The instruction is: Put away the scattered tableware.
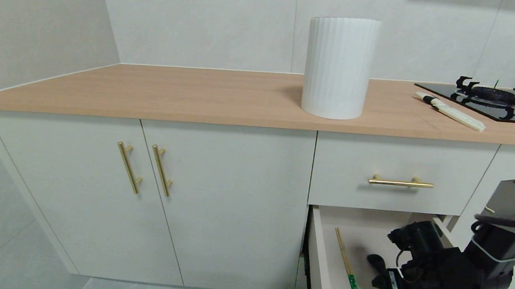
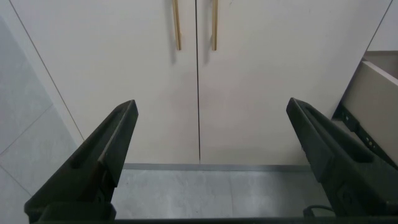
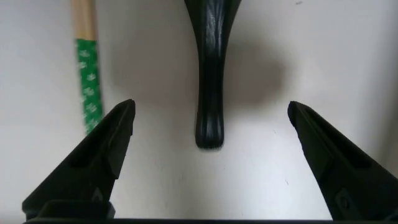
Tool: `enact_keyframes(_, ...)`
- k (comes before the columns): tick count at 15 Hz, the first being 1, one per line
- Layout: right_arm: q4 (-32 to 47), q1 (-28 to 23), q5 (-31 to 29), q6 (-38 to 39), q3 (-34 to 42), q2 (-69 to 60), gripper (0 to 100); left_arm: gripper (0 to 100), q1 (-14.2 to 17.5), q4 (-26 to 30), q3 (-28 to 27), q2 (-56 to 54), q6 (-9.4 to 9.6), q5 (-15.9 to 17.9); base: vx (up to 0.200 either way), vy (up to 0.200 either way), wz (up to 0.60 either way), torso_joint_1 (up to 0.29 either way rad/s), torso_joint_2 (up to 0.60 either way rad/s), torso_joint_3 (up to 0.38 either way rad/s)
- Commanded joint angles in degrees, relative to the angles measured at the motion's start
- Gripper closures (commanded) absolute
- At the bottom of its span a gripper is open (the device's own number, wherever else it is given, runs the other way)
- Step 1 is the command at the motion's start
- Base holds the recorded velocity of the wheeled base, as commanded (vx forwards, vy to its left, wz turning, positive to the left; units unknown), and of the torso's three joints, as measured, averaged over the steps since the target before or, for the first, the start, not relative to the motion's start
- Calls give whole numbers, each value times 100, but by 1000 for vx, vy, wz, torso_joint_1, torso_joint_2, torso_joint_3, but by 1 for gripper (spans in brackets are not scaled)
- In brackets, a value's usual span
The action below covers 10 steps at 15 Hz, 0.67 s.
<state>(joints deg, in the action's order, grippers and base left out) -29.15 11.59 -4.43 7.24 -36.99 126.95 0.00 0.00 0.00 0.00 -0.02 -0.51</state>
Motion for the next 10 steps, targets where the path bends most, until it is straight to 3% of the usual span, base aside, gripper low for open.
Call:
enact_keyframes(1, 594, 177, 21, -12, 183, -1779, 0, 0, 0, 0, 0, 0, -6, -2, 0, 0, 0, 0, 0, 0)
enact_keyframes(5, 2106, 449, 29, -3, -89, -3370, 0, 0, 0, 0, 0, 9, 2, -2, 0, 0, 0, 0, 0, 0)
enact_keyframes(10, 2880, 748, 12, -12, -230, -4064, 0, 0, 0, 0, 0, 9, -6, -2, 0, 0, 0, 0, 0, 0)
